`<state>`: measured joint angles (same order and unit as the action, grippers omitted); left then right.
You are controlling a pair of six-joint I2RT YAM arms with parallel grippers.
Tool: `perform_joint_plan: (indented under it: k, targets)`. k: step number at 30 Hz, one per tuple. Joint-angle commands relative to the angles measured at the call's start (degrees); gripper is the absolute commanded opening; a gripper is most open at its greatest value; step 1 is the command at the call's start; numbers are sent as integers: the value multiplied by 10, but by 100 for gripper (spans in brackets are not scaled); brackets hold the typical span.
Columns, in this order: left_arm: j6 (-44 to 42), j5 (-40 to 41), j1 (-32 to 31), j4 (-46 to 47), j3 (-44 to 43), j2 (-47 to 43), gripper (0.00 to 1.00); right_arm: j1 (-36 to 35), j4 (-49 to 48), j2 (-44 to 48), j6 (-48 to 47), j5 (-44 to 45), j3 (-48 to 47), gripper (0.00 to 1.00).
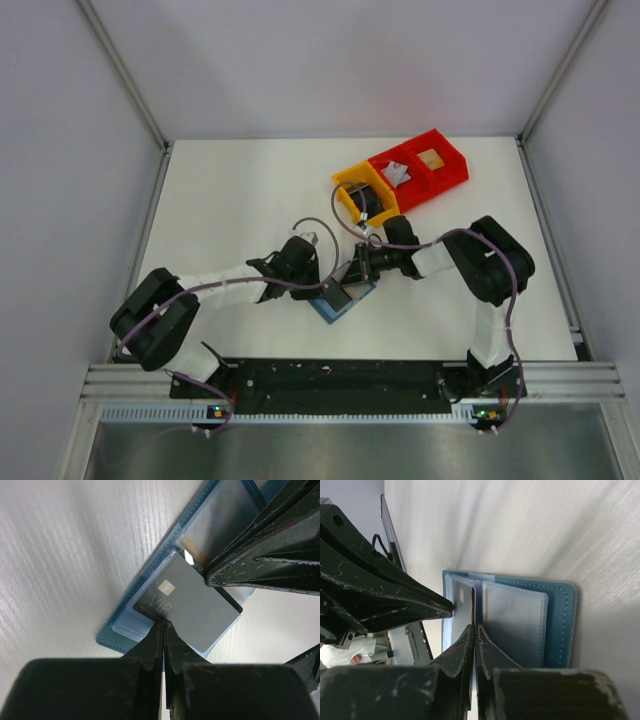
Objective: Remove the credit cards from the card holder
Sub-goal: Remove the credit card from the card holder.
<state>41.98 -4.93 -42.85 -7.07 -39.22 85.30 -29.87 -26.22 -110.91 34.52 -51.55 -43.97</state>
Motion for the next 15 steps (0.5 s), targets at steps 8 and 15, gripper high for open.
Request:
perform_joint_plan:
  k: [8,15]
  targets:
    - [-29,20,-9,-75,-2,16,0,7,27,18,-21,43,-24,0]
    - [-32,20,-11,-77,-2,23,0,10,35,24,-24,57,-22,0]
